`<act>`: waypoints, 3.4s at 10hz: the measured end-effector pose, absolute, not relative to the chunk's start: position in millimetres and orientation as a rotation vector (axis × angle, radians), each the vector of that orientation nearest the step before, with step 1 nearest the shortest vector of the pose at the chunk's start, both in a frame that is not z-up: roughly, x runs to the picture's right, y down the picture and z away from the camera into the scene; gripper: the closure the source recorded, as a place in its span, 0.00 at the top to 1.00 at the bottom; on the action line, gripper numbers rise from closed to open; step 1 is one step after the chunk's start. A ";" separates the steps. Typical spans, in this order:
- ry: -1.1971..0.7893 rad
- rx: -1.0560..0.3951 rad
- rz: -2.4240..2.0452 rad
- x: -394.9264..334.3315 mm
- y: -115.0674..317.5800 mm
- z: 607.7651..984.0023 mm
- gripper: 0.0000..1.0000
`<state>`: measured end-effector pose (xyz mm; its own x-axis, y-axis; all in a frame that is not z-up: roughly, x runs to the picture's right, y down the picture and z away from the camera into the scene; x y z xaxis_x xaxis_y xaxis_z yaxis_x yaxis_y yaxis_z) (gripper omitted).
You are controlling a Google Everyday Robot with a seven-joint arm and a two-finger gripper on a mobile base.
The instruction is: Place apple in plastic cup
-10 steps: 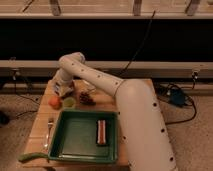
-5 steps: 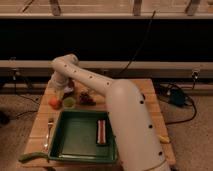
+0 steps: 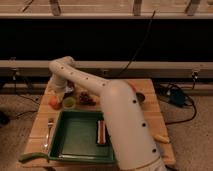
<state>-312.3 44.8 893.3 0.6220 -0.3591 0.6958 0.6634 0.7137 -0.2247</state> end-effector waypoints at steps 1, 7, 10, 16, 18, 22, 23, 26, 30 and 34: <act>-0.669 -0.503 -0.624 -313.9 46.8 894.1 0.65; -0.637 -0.542 -0.703 -325.1 66.6 900.6 0.65; -0.608 -0.557 -0.725 -321.1 72.0 907.8 0.65; -0.561 -0.553 -0.784 -310.9 78.5 916.9 0.47; -0.551 -0.549 -0.788 -311.0 81.5 919.4 0.25; -0.579 -0.544 -0.797 -315.0 87.8 909.7 0.00; -0.591 -0.540 -0.801 -318.1 88.0 905.1 0.00; -0.653 -0.508 -0.810 -323.8 81.0 877.0 0.00; -0.742 -0.427 -0.799 -321.0 45.5 819.3 0.00; -0.733 -0.393 -0.742 -287.5 12.6 809.3 0.00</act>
